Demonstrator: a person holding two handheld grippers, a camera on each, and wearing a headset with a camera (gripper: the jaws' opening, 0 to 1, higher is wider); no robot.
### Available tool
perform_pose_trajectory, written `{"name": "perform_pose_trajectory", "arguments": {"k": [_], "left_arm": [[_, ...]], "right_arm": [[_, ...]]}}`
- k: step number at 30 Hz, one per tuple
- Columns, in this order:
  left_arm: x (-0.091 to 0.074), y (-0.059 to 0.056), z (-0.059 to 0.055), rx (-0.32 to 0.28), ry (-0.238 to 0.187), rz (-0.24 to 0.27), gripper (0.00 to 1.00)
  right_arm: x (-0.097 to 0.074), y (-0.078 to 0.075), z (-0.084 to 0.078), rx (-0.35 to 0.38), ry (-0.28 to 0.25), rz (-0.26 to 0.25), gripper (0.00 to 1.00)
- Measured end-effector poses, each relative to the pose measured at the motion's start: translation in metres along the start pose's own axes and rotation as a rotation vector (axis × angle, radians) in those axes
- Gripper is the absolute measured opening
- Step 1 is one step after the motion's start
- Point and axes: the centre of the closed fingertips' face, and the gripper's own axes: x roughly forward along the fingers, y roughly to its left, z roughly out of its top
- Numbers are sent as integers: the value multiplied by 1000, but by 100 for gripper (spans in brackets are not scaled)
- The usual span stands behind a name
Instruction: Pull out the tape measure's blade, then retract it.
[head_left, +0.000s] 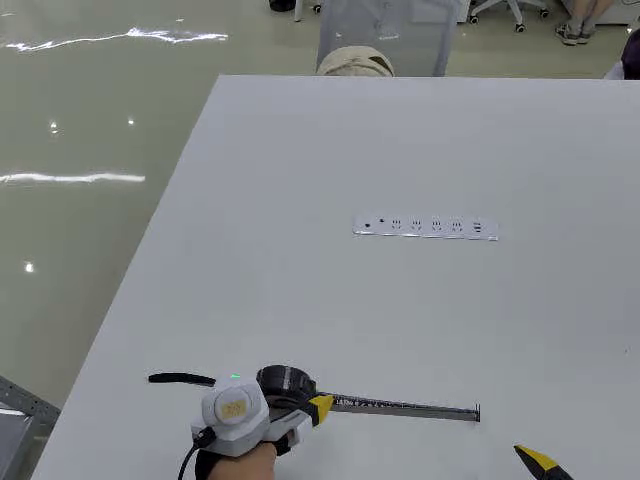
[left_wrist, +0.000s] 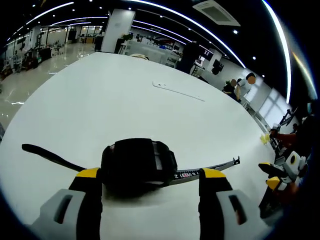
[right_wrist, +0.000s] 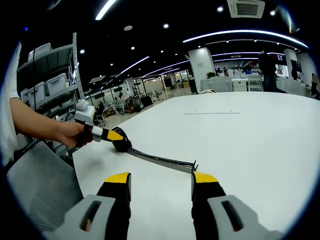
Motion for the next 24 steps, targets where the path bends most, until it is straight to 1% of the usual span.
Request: {"name": "perform_pose_trajectory", "arguments": {"k": [3,6,9,16,24], "left_arm": [[1,0,1,-19,-6,17,78],[2,2,1,-14,-6,35,78],[2,3,2,-26,-11,53,77],[4,5,3,-41,-14,94,76],[6,7,2,-42,2,124,74]], "right_arm": [[1,0,-1,2,1,2,48],[1,-2,-1,-1,4,4,48],[0,-6,0,-3,3,3,48],[2,-11,0,-14,8,9,48],[6,-14,4,-5,-4,14,47]]}}
